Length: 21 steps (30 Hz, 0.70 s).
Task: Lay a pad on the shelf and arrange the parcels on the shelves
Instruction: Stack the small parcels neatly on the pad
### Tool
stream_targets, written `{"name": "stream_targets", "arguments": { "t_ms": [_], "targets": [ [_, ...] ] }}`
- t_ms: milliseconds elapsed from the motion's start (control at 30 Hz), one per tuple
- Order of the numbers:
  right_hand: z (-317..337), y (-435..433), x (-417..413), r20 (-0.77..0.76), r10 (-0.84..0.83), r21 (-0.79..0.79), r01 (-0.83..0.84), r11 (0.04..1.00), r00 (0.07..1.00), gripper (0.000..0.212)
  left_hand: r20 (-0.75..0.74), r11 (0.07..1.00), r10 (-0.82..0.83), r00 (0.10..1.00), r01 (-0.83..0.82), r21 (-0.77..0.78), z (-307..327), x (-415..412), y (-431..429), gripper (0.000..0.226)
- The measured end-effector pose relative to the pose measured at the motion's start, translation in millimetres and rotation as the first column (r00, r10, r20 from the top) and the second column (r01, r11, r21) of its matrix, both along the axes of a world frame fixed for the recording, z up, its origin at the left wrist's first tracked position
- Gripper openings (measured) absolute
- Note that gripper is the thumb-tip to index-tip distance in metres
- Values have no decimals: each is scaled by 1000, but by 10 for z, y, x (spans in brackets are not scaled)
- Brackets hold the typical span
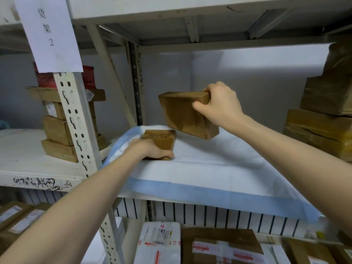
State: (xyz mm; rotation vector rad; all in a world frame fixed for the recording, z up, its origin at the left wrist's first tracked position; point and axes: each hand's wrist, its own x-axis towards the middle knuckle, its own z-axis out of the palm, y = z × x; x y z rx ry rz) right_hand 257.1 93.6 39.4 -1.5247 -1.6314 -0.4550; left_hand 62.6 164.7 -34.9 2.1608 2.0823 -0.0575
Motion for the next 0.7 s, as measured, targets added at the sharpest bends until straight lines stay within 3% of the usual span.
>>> {"name": "stream_targets", "arguments": {
  "t_ms": [300, 367, 400, 467, 600, 700],
  "targets": [
    [-13, -103, 54, 32, 37, 3, -37, 999, 999, 36, 51, 992, -54, 997, 60, -108, 13, -42, 4, 130],
    [1, -116, 16, 45, 62, 24, -63, 998, 997, 39, 124, 999, -47, 991, 48, -1, 48, -130, 13, 135],
    [5, -110, -14, 62, 66, 44, -69, 997, 996, 41, 157, 996, -19, 987, 5, 87, 68, -192, 18, 125],
    [-3, -95, -99, 150, 35, 76, -47, 996, 988, 44, 189, 976, 32, 981, -71, 205, 47, -335, 69, 96],
    [-96, 27, -396, 422, -15, 181, -67, 981, 907, 44, 355, 983, 126, 926, -164, 81, -133, -556, 151, 96],
    [-201, 204, -733, 610, -55, 216, -99, 971, 791, 34, 434, 985, 132, 891, -167, 43, -126, -590, 141, 81]
  ]
}}
